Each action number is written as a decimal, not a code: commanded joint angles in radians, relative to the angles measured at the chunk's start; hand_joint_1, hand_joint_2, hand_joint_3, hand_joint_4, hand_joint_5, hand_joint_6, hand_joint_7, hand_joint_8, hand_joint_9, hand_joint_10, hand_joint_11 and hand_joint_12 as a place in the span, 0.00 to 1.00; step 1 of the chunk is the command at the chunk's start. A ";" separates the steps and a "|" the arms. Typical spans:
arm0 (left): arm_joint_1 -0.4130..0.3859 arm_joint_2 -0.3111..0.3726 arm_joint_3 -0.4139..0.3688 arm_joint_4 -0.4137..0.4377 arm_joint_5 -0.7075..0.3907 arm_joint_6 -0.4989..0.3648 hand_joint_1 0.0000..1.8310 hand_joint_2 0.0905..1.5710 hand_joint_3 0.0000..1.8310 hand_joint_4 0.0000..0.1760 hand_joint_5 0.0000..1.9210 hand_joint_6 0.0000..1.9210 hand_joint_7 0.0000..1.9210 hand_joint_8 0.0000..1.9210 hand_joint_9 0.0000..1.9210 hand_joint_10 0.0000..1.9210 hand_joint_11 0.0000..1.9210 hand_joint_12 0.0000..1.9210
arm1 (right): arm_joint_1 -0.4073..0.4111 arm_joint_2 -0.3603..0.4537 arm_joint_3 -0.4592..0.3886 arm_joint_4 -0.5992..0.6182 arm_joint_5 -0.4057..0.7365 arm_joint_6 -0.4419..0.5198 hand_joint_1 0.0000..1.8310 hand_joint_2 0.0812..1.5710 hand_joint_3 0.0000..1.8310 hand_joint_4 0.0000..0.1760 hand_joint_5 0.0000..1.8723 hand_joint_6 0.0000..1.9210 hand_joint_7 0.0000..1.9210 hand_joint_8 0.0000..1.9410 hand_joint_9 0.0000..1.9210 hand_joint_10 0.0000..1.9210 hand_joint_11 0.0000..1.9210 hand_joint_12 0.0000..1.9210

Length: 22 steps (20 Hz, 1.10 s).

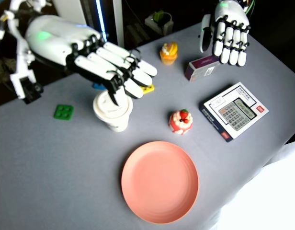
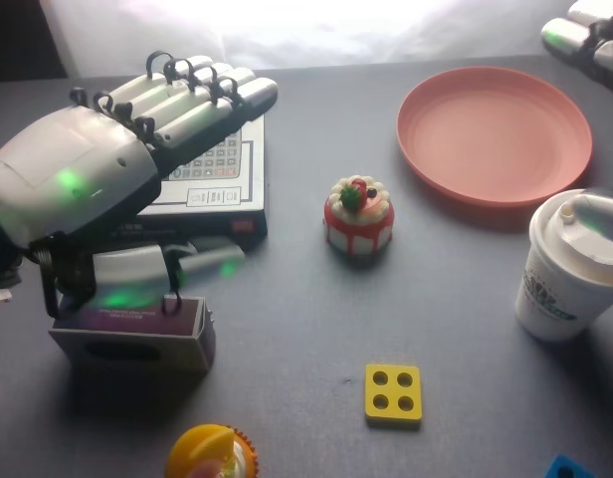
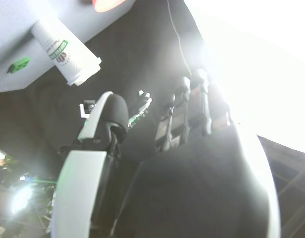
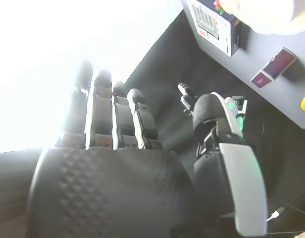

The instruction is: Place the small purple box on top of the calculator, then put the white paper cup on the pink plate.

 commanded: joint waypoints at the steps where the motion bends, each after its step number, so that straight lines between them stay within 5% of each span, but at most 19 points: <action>1: -0.017 -0.005 0.001 -0.010 -0.113 0.002 0.27 0.68 0.00 0.26 0.00 0.00 0.00 0.00 0.00 0.00 0.00 0.00 | 0.001 -0.002 0.002 0.000 0.137 -0.003 0.00 0.71 0.09 0.07 0.00 0.00 0.00 0.00 0.00 0.00 0.00 0.00; 5: -0.013 0.003 -0.003 -0.009 -0.089 0.001 0.28 0.63 0.00 0.22 0.00 0.00 0.00 0.00 0.00 0.00 0.00 0.00 | -0.022 -0.003 0.000 0.020 0.153 -0.003 0.01 0.74 0.05 0.12 0.00 0.00 0.00 0.00 0.00 0.00 0.00 0.00; 6: -0.005 0.010 -0.009 -0.009 -0.082 0.001 0.32 0.61 0.00 0.16 0.00 0.00 0.00 0.00 0.00 0.00 0.00 0.00 | -0.027 -0.002 0.001 0.026 0.156 -0.003 0.02 0.74 0.05 0.10 0.00 0.00 0.00 0.00 0.00 0.00 0.00 0.00; 8: 0.020 0.036 -0.021 -0.018 -0.064 0.001 0.38 0.58 0.00 0.02 0.00 0.00 0.00 0.00 0.00 0.00 0.00 0.00 | -0.030 -0.002 0.001 0.034 0.163 -0.003 0.05 0.74 0.05 0.22 0.00 0.00 0.00 0.00 0.00 0.00 0.00 0.00; 10: 0.041 0.052 -0.027 -0.022 -0.012 0.000 0.42 0.58 0.00 0.29 0.00 0.00 0.00 0.00 0.00 0.00 0.00 0.00 | -0.033 -0.002 0.001 0.041 0.167 -0.003 0.05 0.75 0.05 0.23 0.00 0.00 0.00 0.00 0.00 0.00 0.00 0.00; 11: 0.043 0.052 -0.027 -0.022 -0.006 0.000 0.46 0.56 0.00 0.29 0.01 0.00 0.00 0.00 0.00 0.00 0.00 0.00 | -0.033 -0.002 0.001 0.042 0.167 -0.003 0.05 0.75 0.05 0.19 0.00 0.00 0.00 0.00 0.00 0.00 0.00 0.00; 13: 0.075 0.053 -0.028 -0.037 0.020 -0.005 0.49 0.56 0.00 0.38 0.00 0.00 0.00 0.00 0.00 0.00 0.00 0.00 | -0.035 -0.005 0.001 0.045 0.171 -0.003 0.04 0.76 0.04 0.28 0.00 0.00 0.00 0.00 0.00 0.00 0.00 0.00; 14: 0.096 0.053 -0.027 -0.052 0.021 -0.005 0.50 0.56 0.00 0.40 0.00 0.00 0.00 0.00 0.00 0.00 0.00 0.00 | -0.035 -0.005 0.001 0.047 0.171 -0.003 0.03 0.76 0.04 0.23 0.00 0.00 0.00 0.00 0.00 0.00 0.00 0.00; 17: 0.161 0.051 -0.024 -0.096 0.039 -0.005 0.53 0.57 0.00 0.20 0.00 0.00 0.00 0.00 0.00 0.00 0.00 0.00 | -0.035 -0.008 0.002 0.051 0.171 -0.003 0.01 0.76 0.04 0.09 0.00 0.00 0.00 0.00 0.00 0.00 0.00 0.00; 18: 0.175 0.048 -0.022 -0.106 0.044 -0.005 0.52 0.56 0.00 0.31 0.00 0.00 0.00 0.00 0.00 0.00 0.00 0.00 | -0.036 -0.008 0.002 0.054 0.171 -0.003 0.00 0.76 0.04 0.02 0.00 0.00 0.00 0.00 0.00 0.00 0.00 0.00; 20: 0.190 0.036 -0.011 -0.123 0.057 -0.005 0.52 0.56 0.00 0.34 0.00 0.00 0.01 0.00 0.00 0.00 0.00 0.00 | -0.040 -0.010 0.002 0.058 0.171 -0.003 0.02 0.77 0.04 0.06 0.00 0.00 0.00 0.00 0.00 0.00 0.00 0.00; 22: 0.191 0.017 0.007 -0.129 0.093 -0.005 0.53 0.58 0.00 0.13 0.01 0.00 0.03 0.01 0.00 0.00 0.00 0.00 | -0.046 -0.012 0.004 0.062 0.171 -0.003 0.01 0.77 0.03 0.00 0.00 0.00 0.00 0.00 0.00 0.00 0.00 0.00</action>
